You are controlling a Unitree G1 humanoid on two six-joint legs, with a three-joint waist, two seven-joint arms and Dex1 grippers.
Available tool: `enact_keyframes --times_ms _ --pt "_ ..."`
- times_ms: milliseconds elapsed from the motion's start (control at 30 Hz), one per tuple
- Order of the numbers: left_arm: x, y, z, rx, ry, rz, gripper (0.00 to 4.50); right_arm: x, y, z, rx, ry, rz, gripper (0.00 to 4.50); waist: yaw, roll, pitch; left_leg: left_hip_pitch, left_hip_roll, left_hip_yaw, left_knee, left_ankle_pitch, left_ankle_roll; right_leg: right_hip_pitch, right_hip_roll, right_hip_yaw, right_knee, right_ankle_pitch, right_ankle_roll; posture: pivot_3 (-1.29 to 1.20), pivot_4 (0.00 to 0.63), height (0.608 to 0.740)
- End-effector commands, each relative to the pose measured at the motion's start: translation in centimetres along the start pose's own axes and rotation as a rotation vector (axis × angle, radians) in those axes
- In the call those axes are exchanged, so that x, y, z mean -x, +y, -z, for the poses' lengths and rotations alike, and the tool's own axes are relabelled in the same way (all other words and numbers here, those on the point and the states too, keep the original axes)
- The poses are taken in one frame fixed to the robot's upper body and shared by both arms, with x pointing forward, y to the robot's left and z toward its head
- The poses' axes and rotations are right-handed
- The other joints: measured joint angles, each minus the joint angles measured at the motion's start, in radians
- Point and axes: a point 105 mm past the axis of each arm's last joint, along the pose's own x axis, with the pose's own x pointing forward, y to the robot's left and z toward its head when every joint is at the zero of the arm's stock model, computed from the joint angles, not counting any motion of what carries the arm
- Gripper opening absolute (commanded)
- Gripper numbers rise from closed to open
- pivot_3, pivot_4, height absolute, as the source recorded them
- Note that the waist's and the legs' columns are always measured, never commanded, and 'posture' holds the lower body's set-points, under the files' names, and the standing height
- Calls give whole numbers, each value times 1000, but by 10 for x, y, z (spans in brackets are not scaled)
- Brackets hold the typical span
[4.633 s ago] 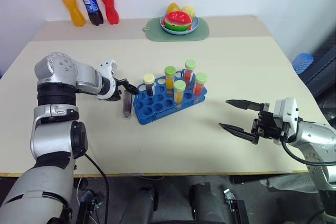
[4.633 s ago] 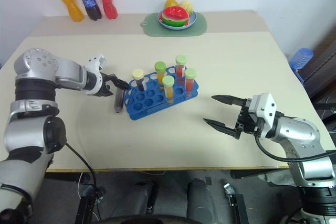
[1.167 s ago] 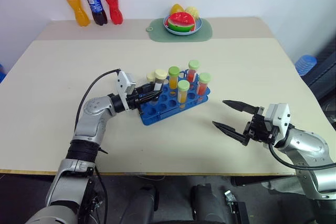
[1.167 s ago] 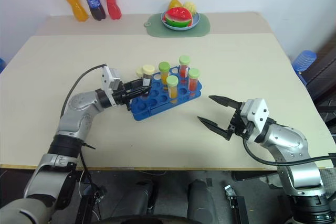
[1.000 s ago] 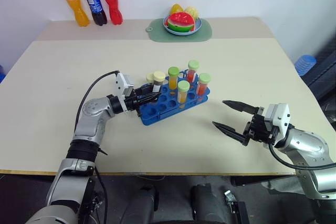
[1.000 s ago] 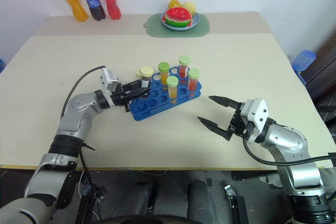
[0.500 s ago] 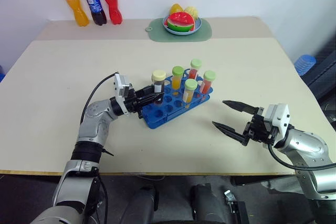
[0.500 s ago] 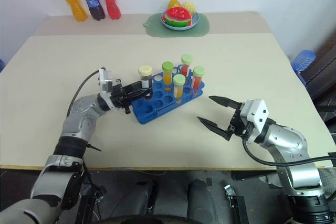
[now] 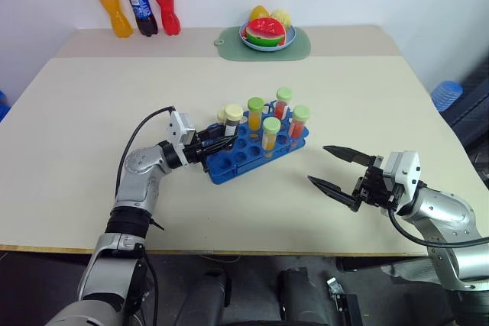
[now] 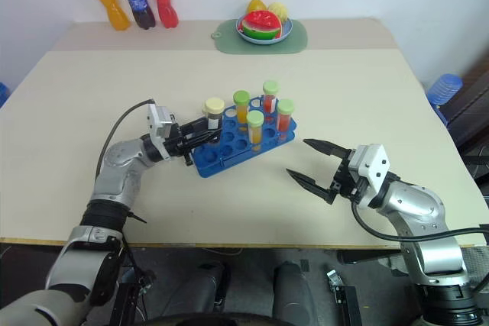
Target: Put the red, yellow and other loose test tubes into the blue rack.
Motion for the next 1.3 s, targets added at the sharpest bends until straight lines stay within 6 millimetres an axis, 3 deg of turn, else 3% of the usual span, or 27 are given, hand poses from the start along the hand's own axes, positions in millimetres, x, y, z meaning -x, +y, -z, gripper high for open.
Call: enact_keyframes --times_ms 33,333,700,1300 --pt "1 15 -23 -84 -88 -77 754 -2 -1 -9 30 -29 -9 3726 0 0 0 0 0 0 0 0 0 0 0 0 0 0 0 0 150 740" --pt "1 20 -30 -91 -128 -110 754 -5 -1 -8 26 -33 -17 3726 0 0 0 0 0 0 0 0 0 0 0 0 0 0 0 0 150 740" --pt "-4 -3 -41 15 -178 24 754 -5 1 -9 23 -32 -20 3726 -2 0 0 0 0 0 0 0 0 0 0 0 0 0 0 0 150 740" --pt "-2 -13 -15 99 -31 108 754 -1 7 -9 10 -23 -12 3726 -4 0 0 0 0 0 0 0 0 0 0 0 0 0 0 0 150 740"
